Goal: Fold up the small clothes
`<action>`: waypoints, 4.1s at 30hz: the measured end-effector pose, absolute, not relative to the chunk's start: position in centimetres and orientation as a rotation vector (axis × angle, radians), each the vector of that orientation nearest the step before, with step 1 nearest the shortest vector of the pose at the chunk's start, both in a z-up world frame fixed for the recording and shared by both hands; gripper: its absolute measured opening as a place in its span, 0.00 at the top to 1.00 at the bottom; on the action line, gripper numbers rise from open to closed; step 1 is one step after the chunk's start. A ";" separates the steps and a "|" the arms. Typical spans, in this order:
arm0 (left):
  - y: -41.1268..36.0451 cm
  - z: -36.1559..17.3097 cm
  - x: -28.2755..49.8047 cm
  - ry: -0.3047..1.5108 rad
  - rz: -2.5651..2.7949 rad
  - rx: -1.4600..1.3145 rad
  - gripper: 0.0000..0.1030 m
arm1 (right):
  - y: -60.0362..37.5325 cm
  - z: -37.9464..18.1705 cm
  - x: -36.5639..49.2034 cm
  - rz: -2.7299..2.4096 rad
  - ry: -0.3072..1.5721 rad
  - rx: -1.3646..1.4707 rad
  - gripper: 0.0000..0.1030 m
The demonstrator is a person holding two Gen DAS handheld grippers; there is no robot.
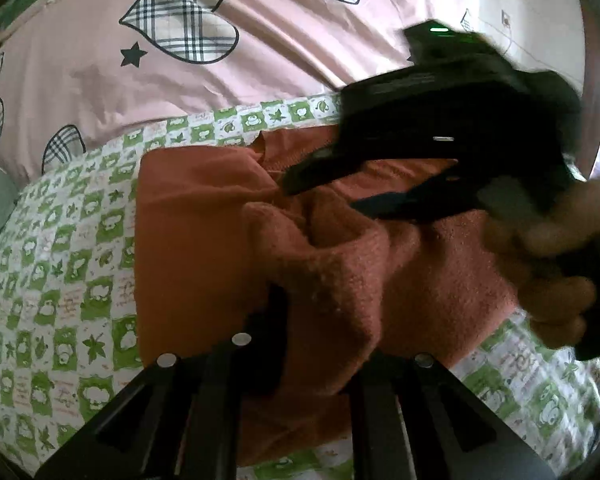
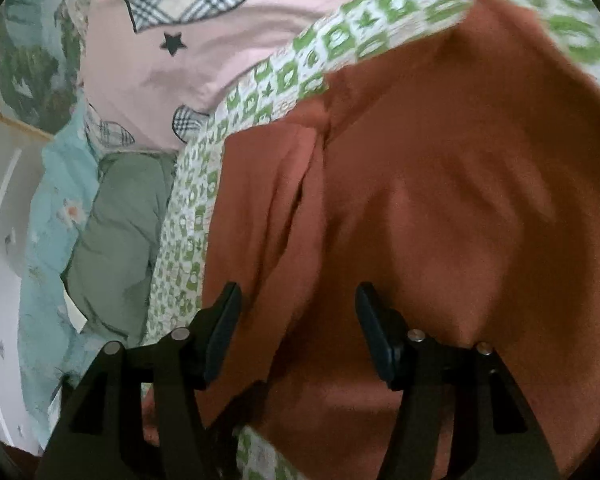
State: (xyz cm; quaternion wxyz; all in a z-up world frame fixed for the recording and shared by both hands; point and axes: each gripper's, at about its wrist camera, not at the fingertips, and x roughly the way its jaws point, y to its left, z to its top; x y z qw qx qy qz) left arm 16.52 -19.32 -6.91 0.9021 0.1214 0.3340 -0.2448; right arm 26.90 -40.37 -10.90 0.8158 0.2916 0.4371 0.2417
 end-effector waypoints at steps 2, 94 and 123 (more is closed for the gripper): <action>-19.5 -6.9 16.5 0.690 -0.507 0.266 0.90 | -39.3 -10.8 28.5 0.528 0.939 0.600 0.41; 8.0 -8.1 19.5 1.019 -0.428 -0.345 0.70 | -28.6 -14.4 22.4 0.741 0.950 0.567 0.68; 5.9 -5.8 14.1 0.936 -0.650 -0.282 0.54 | -27.5 -8.4 26.1 0.558 0.859 0.488 0.89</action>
